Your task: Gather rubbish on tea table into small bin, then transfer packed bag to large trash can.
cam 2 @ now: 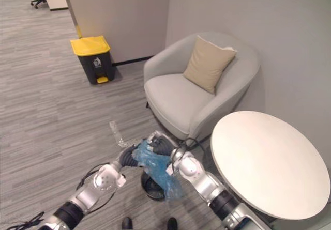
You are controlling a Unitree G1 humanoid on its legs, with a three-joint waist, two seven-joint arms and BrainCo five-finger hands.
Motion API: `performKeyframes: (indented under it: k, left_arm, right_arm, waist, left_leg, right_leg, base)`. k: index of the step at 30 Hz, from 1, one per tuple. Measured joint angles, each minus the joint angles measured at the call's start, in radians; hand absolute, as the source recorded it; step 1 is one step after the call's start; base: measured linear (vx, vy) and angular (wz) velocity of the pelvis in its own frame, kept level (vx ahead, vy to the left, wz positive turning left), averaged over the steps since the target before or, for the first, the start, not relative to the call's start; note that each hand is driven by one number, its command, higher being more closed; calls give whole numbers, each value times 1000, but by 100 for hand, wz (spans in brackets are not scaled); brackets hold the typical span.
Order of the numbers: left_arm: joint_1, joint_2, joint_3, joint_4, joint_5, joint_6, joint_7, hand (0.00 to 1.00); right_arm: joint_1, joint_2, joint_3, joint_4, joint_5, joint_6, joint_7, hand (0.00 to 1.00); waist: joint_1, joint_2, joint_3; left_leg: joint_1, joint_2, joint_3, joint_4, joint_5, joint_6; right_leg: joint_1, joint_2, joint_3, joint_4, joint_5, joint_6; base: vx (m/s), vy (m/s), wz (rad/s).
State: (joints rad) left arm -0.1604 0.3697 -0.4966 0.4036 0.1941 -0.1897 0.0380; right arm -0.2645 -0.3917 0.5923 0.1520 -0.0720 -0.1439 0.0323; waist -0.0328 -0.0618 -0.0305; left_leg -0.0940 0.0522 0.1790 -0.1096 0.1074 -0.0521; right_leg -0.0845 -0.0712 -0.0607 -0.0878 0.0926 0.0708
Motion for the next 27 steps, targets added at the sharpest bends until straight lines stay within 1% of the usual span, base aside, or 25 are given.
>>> performKeyframes:
  k: [4, 7, 9, 12, 16, 21, 22, 23, 24, 27]
  left_arm:
    - [0, 16, -1, -3, 0, -1, -5, 0]
    - [0, 31, -4, -22, 0, -2, -10, 0]
    - [-14, 41, -14, -30, -2, -2, -26, 0]
    - [-80, 54, -63, -32, -22, -2, -40, 0]
    - [-111, 56, -70, -58, -42, -2, -41, 0]
    - [-112, 60, -71, -63, -73, -11, -41, 0]
    - [-113, 59, -70, -63, -102, -21, -40, 0]
    - [-113, 58, -71, -62, -109, -21, -40, 0]
    - [-113, 58, -70, -62, -110, -21, -40, 100]
    - [-113, 56, -70, -54, -114, -21, -40, 100]
  right_arm:
    - [0, -1, -1, -9, 8, 0, 1, 100]
    - [0, -1, -1, -44, 37, 0, 7, 100]
    - [0, -2, 1, -94, 53, 0, 10, 100]
    - [-16, 1, 13, -182, 95, -3, 30, 100]
    - [-78, -3, 42, -216, 135, -4, 36, 100]
    - [-127, -2, 53, -224, 162, -2, 36, 100]
    - [-189, 6, 73, -225, 194, 8, 27, 100]
    - [-200, 20, 80, -225, 194, 15, 24, 100]
    - [-200, 26, 80, -225, 195, 17, 23, 100]
    - [-207, 47, 80, -225, 201, 20, 18, 100]
  waist:
    - [-1, 0, 0]
    - [-3, 0, 0]
    - [-5, 0, -1]
    - [-6, -1, -2]
    - [-17, -2, -4]
    - [-16, -3, -5]
    - [-15, -1, -11]
    - [-15, 0, -12]
    - [-15, 0, -12]
    - [-14, 0, -12]
  left_leg:
    - [0, 0, -1, 0, -3, -4]
    - [0, 0, -1, 0, -3, -5]
    - [0, 0, -1, 0, -3, -5]
    - [0, 0, 1, 0, -2, -4]
    - [0, 1, 7, 0, 0, 0]
    - [0, 4, 19, 2, -1, -2]
    - [-10, 8, 23, 2, -6, -9]
    - [-9, 10, 24, 5, -3, -6]
    - [-9, 10, 23, 6, -3, -6]
    - [-9, 11, 23, 6, -3, -7]
  right_leg:
    - [1, 0, -1, 0, 0, 0]
    - [1, 0, -2, 0, 0, 0]
    - [1, 0, -2, 0, 0, 0]
    - [0, 0, 0, 0, 4, -5]
    - [-2, 1, 6, 0, 6, -9]
    - [-5, 5, 18, 0, 8, -11]
    - [-20, 9, 20, 0, 9, -14]
    - [-20, 10, 20, 0, 9, -15]
    - [-20, 11, 20, 0, 9, -15]
    - [-19, 13, 20, 0, 9, -15]
  base:
    - [0, 0, 0]
    - [0, 0, 0]
    - [0, 0, 0]
    - [1, 1, -1]
    - [0, 0, -5]
    - [3, 1, -8]
    - [42, 4, -7]
    - [39, 3, -5]
    - [46, -2, 0]
    - [10, 0, 0]
